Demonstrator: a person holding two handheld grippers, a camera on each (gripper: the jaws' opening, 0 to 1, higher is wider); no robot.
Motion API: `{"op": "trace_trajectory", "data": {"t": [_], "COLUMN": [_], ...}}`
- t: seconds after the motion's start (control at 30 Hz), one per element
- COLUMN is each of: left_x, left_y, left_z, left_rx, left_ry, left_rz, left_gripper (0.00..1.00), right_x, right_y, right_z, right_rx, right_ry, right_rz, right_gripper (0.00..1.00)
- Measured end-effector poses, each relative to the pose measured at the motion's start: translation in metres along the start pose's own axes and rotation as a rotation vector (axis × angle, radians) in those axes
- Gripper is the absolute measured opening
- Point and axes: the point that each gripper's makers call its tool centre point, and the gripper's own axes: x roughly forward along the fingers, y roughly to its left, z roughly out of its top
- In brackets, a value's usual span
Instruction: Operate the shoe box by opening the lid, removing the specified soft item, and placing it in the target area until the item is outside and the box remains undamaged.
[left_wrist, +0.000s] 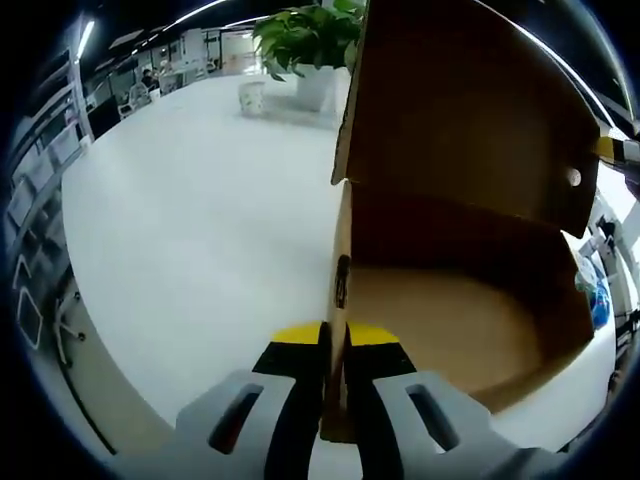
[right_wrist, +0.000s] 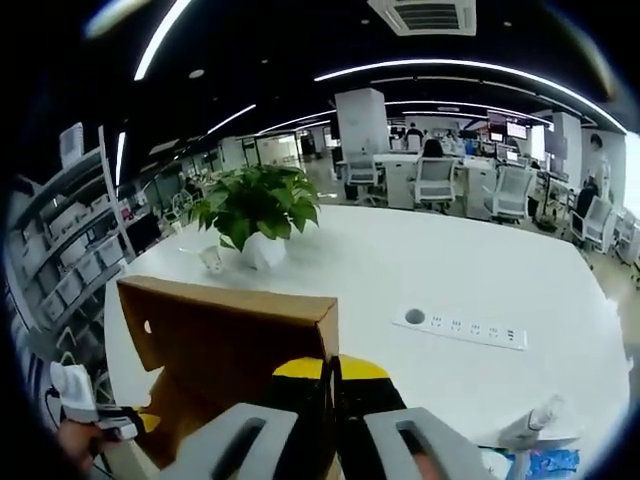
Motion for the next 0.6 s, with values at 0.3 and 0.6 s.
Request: {"op": "trace_trajectory", "data": {"t": [0.3, 0.6], "left_x": [0.001, 0.001], "left_y": [0.0, 0.0], "left_z": [0.0, 0.001], "left_rx": [-0.014, 0.0], "left_ry": [-0.009, -0.01], "left_rz": [-0.018, -0.051], "left_gripper": [0.05, 0.05], "right_x": [-0.017, -0.035], "right_y": [0.005, 0.009], "right_z": [-0.009, -0.023], "right_rx": [-0.022, -0.046], "right_ry": [-0.048, -0.083], "right_rz": [-0.04, -0.061], "right_gripper": [0.0, 0.0]}}
